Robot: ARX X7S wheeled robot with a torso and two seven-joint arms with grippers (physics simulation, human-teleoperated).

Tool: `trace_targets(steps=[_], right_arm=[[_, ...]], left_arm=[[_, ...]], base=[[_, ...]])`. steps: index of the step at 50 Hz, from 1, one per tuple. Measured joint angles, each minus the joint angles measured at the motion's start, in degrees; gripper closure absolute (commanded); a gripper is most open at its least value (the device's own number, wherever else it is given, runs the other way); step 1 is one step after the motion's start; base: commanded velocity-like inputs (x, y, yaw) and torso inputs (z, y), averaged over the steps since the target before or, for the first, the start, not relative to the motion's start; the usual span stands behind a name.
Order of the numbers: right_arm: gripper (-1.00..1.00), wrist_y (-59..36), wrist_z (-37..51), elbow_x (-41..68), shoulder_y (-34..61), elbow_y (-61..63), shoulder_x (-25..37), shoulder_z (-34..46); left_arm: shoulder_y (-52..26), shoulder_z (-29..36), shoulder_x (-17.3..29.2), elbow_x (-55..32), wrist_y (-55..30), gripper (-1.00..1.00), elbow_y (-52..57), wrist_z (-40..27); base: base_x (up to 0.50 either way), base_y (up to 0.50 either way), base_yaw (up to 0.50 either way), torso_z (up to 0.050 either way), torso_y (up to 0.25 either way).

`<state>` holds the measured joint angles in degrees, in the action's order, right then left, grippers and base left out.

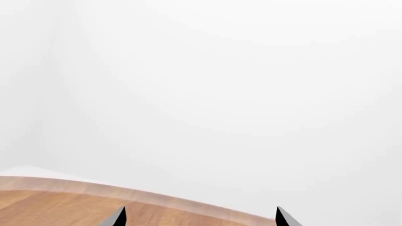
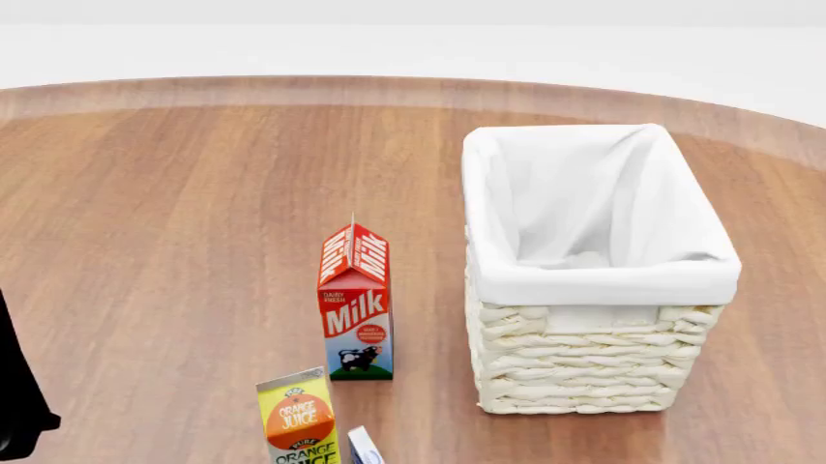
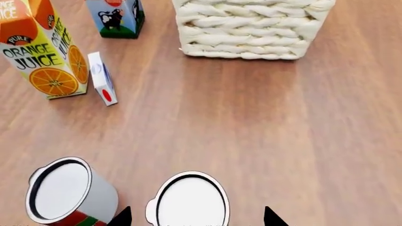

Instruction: Pick up the alphabet soup, and put it in the basket.

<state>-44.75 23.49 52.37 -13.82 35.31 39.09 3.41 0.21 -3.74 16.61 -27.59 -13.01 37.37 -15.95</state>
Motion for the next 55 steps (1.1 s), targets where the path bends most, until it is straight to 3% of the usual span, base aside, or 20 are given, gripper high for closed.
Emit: trace_targets(steps=[55], right_arm=[[-1.00, 1.0, -5.5, -3.5, 6.7, -13.1, -3.5, 6.7]], left_arm=[[0.8, -0.6, 1.4, -3.2, 0.4, -1.00, 1.9, -1.2]], base=[[0.00, 0.00, 0.00, 0.000, 0.000]])
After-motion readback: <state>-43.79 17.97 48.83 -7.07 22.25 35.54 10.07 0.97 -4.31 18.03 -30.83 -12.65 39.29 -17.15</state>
